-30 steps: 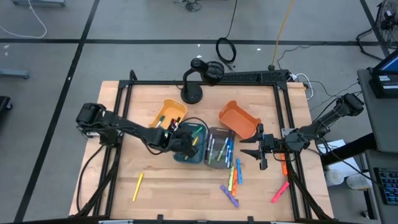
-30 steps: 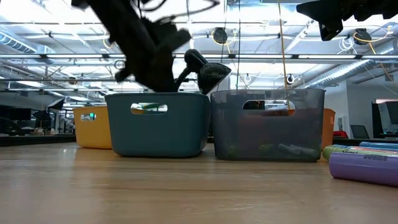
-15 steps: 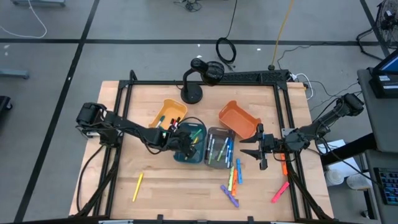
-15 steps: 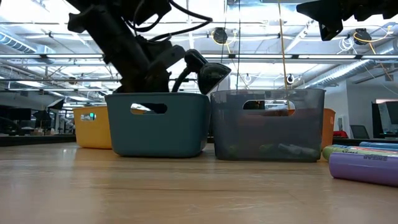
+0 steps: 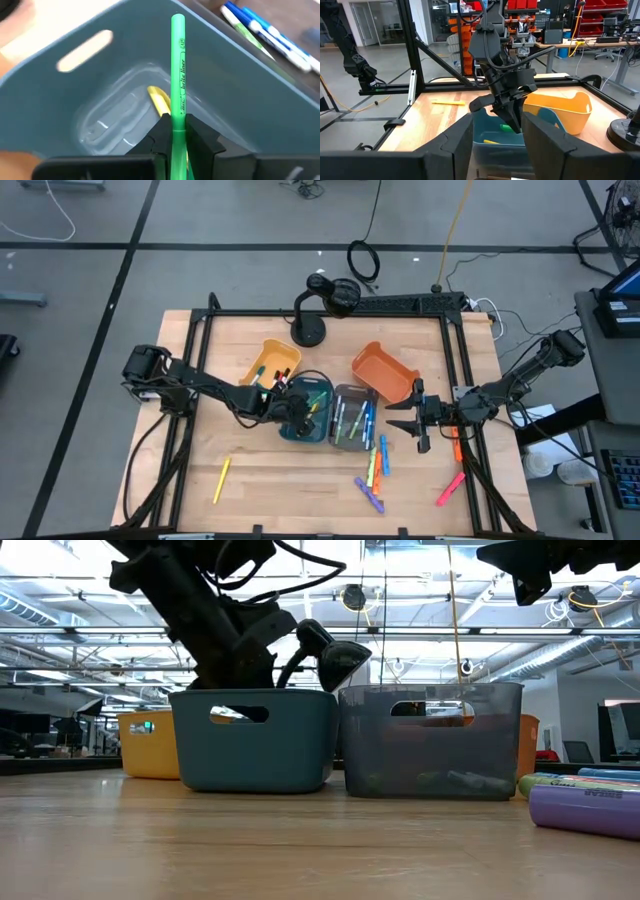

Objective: Pick & Place Markers
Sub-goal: Put the green pen into the green bin, then put the yellow pen into the green bin

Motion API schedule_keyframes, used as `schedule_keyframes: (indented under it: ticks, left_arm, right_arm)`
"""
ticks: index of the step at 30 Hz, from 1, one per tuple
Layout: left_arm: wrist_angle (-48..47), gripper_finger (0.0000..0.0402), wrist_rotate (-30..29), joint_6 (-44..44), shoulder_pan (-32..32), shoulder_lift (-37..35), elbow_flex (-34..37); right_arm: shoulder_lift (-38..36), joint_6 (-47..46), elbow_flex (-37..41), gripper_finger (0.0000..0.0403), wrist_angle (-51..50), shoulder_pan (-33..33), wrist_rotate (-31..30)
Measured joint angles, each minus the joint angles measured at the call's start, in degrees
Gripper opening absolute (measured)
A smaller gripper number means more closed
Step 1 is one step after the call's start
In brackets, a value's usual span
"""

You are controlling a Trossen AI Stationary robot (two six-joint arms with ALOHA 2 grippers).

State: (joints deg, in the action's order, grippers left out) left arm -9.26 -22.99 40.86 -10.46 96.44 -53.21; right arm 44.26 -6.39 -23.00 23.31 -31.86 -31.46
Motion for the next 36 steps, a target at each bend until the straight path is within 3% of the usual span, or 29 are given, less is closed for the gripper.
schedule_keyframes:
  ticks: [10,20,24,27,31,36]
  left_arm:
    - [-0.15,0.0057,3.47,-13.3,-1.71,-0.02,-3.73]
    - [-9.37,0.0202,1.71,-12.22,-1.78,-0.07,-5.55]
    - [-13.86,0.0229,4.57,-12.3,-1.73,-1.94,-5.56]
    - [-18.81,0.0233,10.51,-12.55,-1.99,-5.68,-5.64]
    - [-28.83,0.0234,20.52,-6.34,-4.59,-12.02,-5.66]
    - [-42.7,0.0234,23.46,7.84,-12.82,-16.94,-5.62]
  right_arm:
    - [0.01,0.0,0.01,0.0155,-0.02,0.0,0.0]
    - [0.0,0.0,0.0,0.0155,-0.02,-0.01,0.0]
    - [-0.01,0.0,0.01,0.0155,-0.02,0.0,0.0]
    - [0.01,0.0,0.01,0.0155,-0.07,0.0,0.0]
    - [0.01,0.0,0.01,0.0155,-0.2,0.0,0.01]
    - [-0.01,-0.42,0.01,0.0155,-0.44,0.0,0.02]
